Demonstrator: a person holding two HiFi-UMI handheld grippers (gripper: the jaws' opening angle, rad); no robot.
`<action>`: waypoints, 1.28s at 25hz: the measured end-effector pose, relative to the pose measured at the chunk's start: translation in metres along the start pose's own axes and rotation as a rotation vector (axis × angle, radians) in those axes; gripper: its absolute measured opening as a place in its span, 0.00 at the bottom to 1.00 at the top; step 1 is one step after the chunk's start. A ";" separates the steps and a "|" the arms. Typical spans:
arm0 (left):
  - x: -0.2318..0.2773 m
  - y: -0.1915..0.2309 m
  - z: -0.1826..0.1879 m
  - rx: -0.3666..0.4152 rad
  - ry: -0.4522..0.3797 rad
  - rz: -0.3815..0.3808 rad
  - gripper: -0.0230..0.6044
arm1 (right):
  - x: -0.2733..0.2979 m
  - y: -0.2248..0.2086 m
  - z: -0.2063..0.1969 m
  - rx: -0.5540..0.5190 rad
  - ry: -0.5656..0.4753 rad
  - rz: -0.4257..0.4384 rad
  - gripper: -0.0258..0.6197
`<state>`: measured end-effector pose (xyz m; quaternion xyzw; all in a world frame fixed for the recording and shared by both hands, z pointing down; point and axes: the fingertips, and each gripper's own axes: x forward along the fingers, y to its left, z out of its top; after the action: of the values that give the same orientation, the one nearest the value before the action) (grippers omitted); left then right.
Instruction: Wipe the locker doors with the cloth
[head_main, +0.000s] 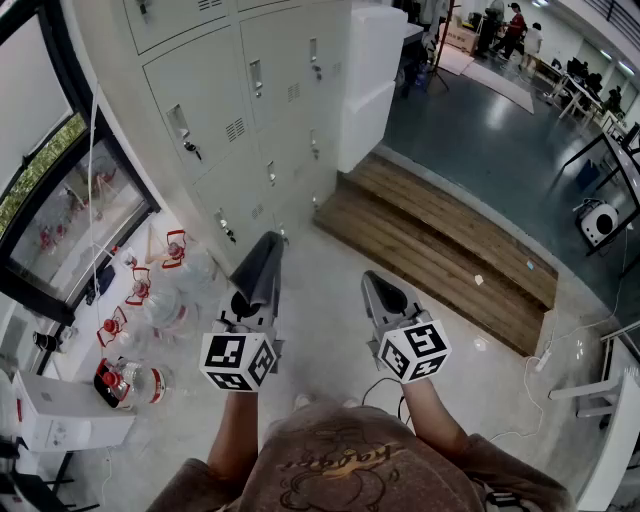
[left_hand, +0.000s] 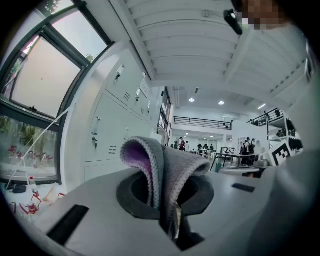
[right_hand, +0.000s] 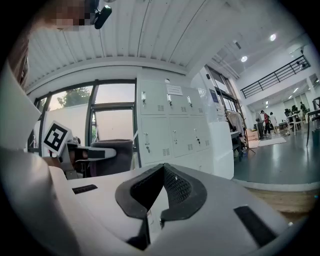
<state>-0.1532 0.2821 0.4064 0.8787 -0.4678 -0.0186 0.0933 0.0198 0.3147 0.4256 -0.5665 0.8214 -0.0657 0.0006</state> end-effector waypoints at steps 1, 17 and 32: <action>0.000 0.001 -0.001 0.002 0.001 -0.002 0.10 | 0.001 0.001 -0.001 -0.001 0.000 -0.004 0.04; 0.004 0.038 0.000 0.018 -0.018 -0.058 0.10 | 0.011 0.022 -0.017 0.020 -0.030 -0.058 0.04; 0.075 0.070 0.014 0.015 -0.051 -0.047 0.10 | 0.088 -0.026 -0.004 0.013 -0.056 -0.053 0.04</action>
<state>-0.1699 0.1801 0.4098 0.8894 -0.4493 -0.0399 0.0744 0.0122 0.2241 0.4389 -0.5897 0.8054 -0.0552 0.0257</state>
